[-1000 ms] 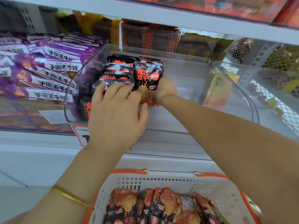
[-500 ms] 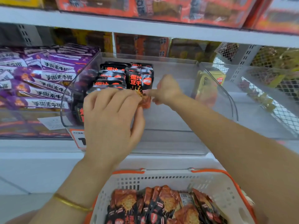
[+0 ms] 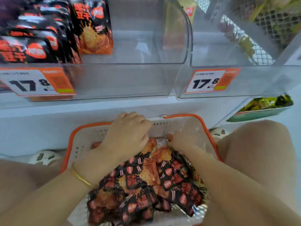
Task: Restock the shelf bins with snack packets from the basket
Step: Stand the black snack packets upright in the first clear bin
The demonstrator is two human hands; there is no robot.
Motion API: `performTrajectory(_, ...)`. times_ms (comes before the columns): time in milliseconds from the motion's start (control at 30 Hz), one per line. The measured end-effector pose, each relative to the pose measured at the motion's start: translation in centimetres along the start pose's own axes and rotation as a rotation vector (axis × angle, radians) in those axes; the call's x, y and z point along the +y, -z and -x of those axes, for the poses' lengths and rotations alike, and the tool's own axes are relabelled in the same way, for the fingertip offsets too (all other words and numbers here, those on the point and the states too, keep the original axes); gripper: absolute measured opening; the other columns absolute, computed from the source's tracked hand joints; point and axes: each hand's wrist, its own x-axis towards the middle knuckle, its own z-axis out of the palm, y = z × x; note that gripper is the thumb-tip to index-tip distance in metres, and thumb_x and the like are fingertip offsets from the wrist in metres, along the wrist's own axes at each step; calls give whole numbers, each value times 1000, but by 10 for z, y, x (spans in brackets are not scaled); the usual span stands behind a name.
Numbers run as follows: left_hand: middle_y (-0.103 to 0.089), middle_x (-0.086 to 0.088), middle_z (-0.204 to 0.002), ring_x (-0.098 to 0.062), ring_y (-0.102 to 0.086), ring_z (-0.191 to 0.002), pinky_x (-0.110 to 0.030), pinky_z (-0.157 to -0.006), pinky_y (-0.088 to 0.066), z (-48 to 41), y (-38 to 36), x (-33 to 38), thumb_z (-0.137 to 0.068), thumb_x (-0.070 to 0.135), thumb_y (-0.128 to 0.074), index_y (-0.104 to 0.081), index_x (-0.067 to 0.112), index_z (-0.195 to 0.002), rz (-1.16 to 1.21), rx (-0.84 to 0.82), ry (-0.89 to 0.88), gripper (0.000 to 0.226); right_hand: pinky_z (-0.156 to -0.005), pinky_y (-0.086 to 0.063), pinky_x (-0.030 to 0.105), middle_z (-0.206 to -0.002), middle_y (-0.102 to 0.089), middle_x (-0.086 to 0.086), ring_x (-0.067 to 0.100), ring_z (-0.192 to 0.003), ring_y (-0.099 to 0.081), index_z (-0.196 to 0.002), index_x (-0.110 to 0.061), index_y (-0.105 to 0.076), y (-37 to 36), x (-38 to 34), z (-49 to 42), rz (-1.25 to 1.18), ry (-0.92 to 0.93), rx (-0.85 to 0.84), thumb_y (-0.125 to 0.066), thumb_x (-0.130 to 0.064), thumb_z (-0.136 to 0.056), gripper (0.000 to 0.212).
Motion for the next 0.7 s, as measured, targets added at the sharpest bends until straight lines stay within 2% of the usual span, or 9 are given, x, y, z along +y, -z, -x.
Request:
performTrajectory(67,-63,3,-78,-21,-59,-77,-36,-69,-49,2,-11,1,-82,27,-34,-64,18,-81,-9,-22,-26,32,-93,-48,40,-134,-51,16,31,-114,-55,-139,-11,-38,-43,17,-21,122,-46,-6,-52,-40,-91,58)
performTrajectory(133,-62,5,-76,-19,-59,-75,-35,-66,-49,4,-18,0,-82,27,-34,-64,20,-80,-20,-28,-39,31,-92,-48,40,-133,-50,18,32,-120,-52,-140,-4,-34,-62,19,-18,114,-133,12,-46,-26,-96,51)
performTrajectory(267,-66,3,-82,-20,-62,-80,-39,-70,-52,6,-21,-1,-83,23,-45,-68,18,-88,-11,-13,-50,24,-77,-51,35,-117,-62,13,27,-106,-62,-125,-2,-51,-52,-5,3,217,-82,54,-41,-9,-96,31)
performTrajectory(367,-63,1,-103,-21,-58,-97,-37,-81,-49,3,-20,3,-89,25,-50,-63,18,-109,9,-98,-69,24,-85,-52,38,-114,-62,14,31,-107,-60,-114,-3,-57,-11,-25,12,102,3,-28,-40,-7,-96,25)
performTrajectory(433,-54,2,-120,-18,-50,-110,-35,-88,-46,2,-18,6,-93,38,-48,-50,20,-125,71,-209,-33,37,-93,-49,41,-116,-60,19,34,-111,-58,-114,0,-57,22,-39,20,-102,16,-56,-39,-6,-97,26)
performTrajectory(467,-50,1,-126,-18,-48,-114,-35,-90,-46,1,-17,8,-91,46,-50,-44,20,-131,107,-267,-5,47,-92,-50,41,-119,-59,22,35,-109,-58,-118,4,-55,35,-44,26,-312,-32,-90,-40,-4,-96,28)
performTrajectory(567,-40,0,-136,-18,-42,-123,-35,-95,-44,0,-14,10,-82,55,-61,-32,18,-140,124,-340,27,76,-72,-59,44,-126,-53,26,35,-96,-61,-127,6,-46,53,-56,51,-1109,-136,-322,-37,11,-91,37)
performTrajectory(633,-43,0,-129,-18,-46,-117,-36,-92,-45,1,-9,8,-84,49,-61,-40,18,-131,89,-269,-3,61,-61,-60,42,-126,-52,28,35,-93,-62,-128,6,-44,58,-57,65,-1380,-138,-475,-34,12,-93,37)
performTrajectory(700,-52,2,-115,-17,-54,-105,-34,-86,-47,2,-2,2,-89,39,-57,-51,18,-117,142,-193,-14,35,-60,-60,38,-110,-62,28,33,-82,-68,-127,6,-46,65,-58,78,-1379,-98,-574,-36,-3,-100,31)
